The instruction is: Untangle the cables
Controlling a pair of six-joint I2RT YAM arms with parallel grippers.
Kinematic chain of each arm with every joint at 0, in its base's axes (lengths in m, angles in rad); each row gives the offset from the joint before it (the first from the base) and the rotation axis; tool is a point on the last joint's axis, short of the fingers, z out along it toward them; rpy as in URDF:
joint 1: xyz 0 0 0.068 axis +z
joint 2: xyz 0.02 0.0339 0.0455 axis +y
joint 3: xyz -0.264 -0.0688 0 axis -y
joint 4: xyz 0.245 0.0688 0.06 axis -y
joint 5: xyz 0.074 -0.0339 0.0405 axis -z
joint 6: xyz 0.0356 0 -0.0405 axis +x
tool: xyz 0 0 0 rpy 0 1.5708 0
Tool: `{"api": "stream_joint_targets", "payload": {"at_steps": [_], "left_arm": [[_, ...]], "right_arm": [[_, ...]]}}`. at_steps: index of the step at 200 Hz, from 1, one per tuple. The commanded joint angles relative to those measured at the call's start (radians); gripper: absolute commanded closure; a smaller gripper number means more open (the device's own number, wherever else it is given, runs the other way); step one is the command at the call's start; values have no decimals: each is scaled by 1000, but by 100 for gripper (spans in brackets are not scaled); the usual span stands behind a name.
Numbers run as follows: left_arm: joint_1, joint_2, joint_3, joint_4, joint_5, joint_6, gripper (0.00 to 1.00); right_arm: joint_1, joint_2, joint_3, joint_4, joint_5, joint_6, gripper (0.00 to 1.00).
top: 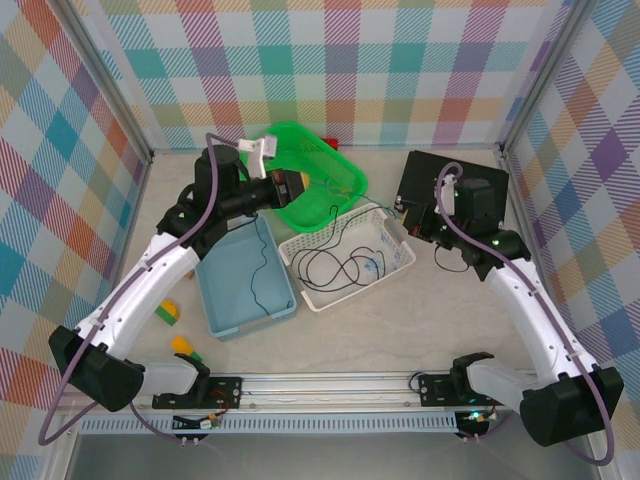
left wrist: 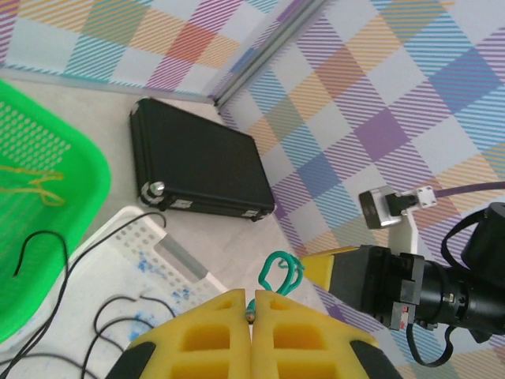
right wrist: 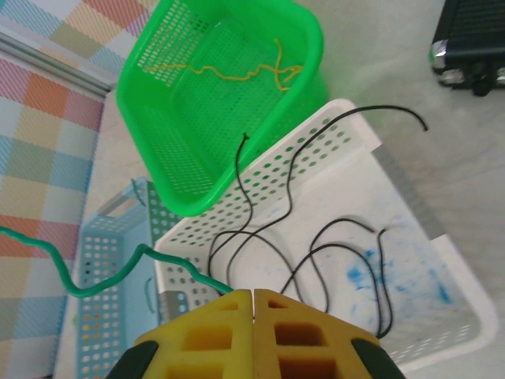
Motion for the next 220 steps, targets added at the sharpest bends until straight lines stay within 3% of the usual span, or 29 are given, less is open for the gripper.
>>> {"api": "stream_joint_targets", "payload": {"at_steps": [1,30,83,135,152,167,185,220], "left_arm": [[77,-98,69,12,-42,-19,100],[139,-137,70,-129,-15,5,100],[178,-185,36,-226,-14,55,100],[180,-195,15,-282,-41,106,100],[182,-189,100,-445,-77,214,100],[182,-201,161,-591,-121,301,100],[183,-235,197,-719,-182,333,100],[183,-250,283,-1003,-320,340,100]], "right_arm": [[-49,24,-30,-170,213,-76,100],[-125,26,-22,-185,232,-25,100],[-191,8,-6,-202,223,-10,100],[-183,-40,-80,-20,-137,-36,100],[-183,-68,-92,-8,-152,-49,66],[-184,-87,-95,-17,-131,-67,49],[-183,-93,-88,-27,-114,-92,41],[-183,-69,-53,-38,-123,-102,40]]}}
